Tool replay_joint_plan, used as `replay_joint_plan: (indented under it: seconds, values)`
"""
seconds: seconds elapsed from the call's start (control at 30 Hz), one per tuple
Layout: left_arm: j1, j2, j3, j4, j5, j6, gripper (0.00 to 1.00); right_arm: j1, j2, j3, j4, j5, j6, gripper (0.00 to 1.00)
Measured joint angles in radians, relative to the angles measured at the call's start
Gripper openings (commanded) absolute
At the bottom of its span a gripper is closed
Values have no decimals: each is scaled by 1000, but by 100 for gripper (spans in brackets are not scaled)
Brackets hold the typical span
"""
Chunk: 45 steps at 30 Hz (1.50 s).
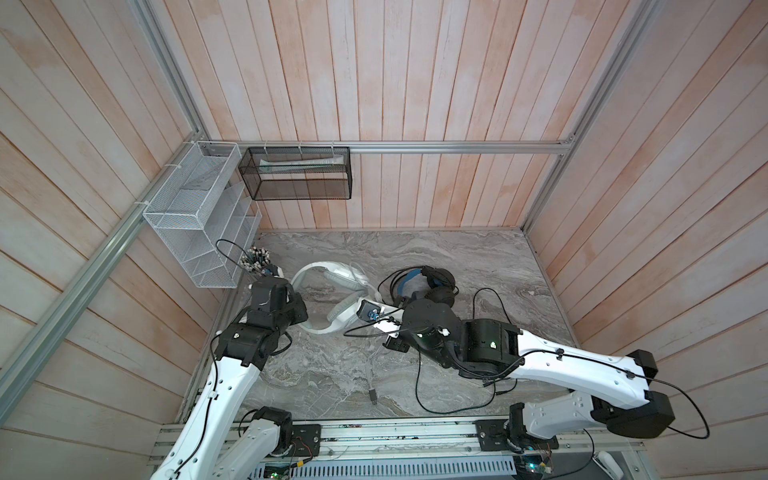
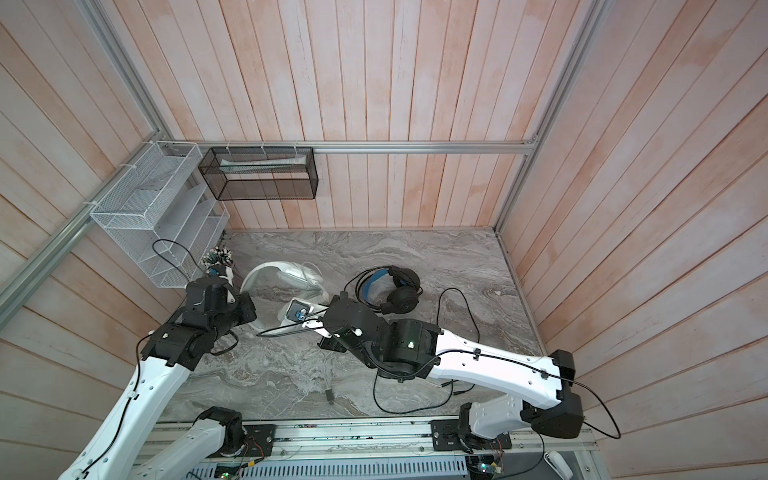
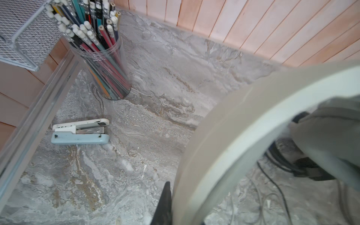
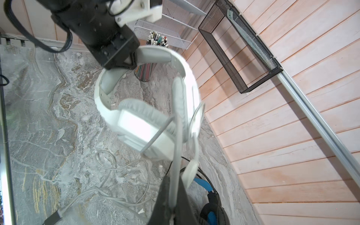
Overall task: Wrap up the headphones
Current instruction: 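Swing the right gripper with the cable over the headset held by the left gripper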
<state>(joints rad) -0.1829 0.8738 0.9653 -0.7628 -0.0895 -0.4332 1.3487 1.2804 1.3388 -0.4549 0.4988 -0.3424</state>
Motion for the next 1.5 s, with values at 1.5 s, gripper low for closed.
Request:
replay_joint_plan:
  seconds: [1.5]
  values:
    - [-85,220,58,-91,-52,-244,0,119,177,1,14,-225,45,0]
